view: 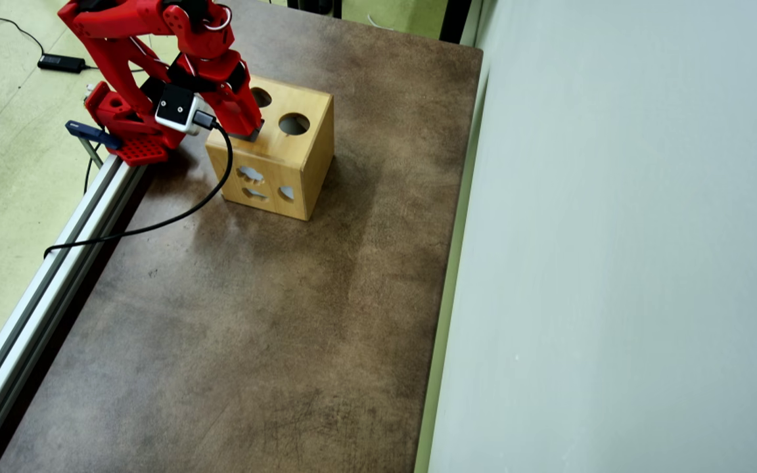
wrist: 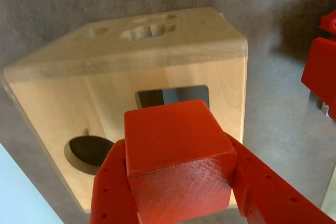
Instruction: Pick and place the red cube on the square hole
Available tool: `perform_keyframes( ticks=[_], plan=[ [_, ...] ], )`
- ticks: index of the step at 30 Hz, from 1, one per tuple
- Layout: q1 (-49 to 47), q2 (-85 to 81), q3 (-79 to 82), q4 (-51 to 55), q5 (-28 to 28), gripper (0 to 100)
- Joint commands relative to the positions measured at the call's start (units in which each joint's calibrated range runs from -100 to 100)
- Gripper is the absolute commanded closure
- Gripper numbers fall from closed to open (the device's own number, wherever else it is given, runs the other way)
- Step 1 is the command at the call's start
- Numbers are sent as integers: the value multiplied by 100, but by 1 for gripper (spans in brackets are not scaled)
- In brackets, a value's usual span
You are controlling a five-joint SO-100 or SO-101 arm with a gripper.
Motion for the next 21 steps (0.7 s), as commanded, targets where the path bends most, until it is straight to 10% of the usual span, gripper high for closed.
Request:
perform_keyframes(
  ticks=[1, 21],
  plan=[
    [-117, -10, -222, 49, 44, 93],
    [-42, 203, -222, 49, 63, 93]
  ],
)
